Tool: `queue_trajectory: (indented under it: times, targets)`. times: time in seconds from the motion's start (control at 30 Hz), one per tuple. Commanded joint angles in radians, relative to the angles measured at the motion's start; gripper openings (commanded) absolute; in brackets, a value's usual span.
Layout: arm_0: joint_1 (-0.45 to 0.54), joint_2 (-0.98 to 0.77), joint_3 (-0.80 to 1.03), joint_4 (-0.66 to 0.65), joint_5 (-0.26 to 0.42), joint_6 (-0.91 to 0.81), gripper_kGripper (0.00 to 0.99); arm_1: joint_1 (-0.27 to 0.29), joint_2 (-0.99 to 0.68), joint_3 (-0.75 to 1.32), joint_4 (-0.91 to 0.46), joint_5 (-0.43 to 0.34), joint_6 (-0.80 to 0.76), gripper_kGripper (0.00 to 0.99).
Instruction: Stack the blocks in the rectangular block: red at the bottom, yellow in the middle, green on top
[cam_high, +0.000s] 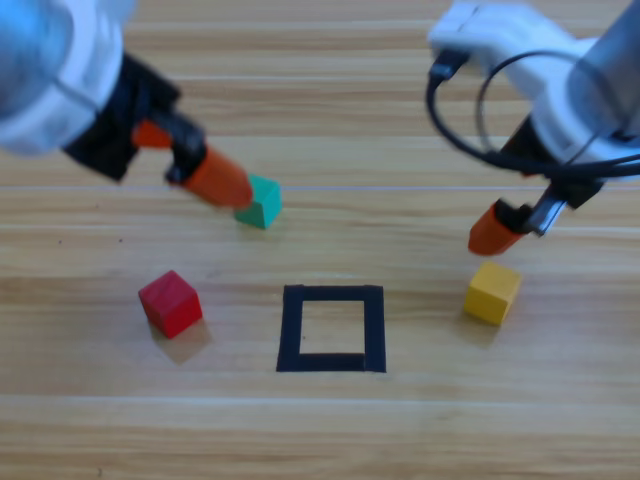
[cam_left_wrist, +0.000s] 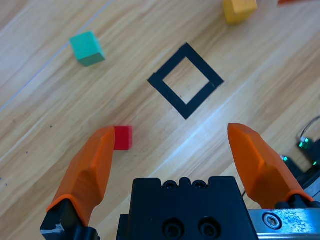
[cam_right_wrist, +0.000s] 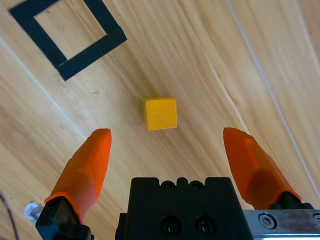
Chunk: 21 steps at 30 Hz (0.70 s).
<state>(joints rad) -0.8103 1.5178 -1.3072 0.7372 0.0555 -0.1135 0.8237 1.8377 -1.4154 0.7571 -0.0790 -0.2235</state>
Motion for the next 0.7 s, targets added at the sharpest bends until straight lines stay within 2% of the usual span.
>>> queue_trajectory:
  times: [0.03, 0.17, 0.3, 0.43, 0.57, 0.7]
  targets:
    - [0.039, -0.045, -0.069, 0.088, 0.073, -0.212, 0.943, -0.092, 0.126, -0.010, 0.018, 0.028, -0.020, 0.986]
    - [0.145, -0.102, -0.058, 0.146, 0.081, -0.362, 0.930, -0.098, 0.160, -0.010, 0.031, 0.028, -0.051, 0.990]
    - [0.214, -0.082, -0.032, 0.177, 0.089, -0.410, 0.914, -0.098, 0.207, -0.011, 0.041, 0.045, -0.083, 0.989]
    - [0.226, 0.036, -0.033, 0.197, 0.101, -0.423, 0.925, -0.098, 0.281, -0.057, 0.085, 0.097, -0.117, 0.982]
    - [0.220, 0.191, -0.096, 0.246, 0.121, -0.485, 0.950, -0.098, 0.314, -0.077, 0.096, 0.107, -0.131, 0.982]
    - [0.168, 0.315, -0.156, 0.310, 0.118, -0.554, 0.988, -0.101, 0.337, -0.094, 0.105, 0.107, -0.135, 0.953]
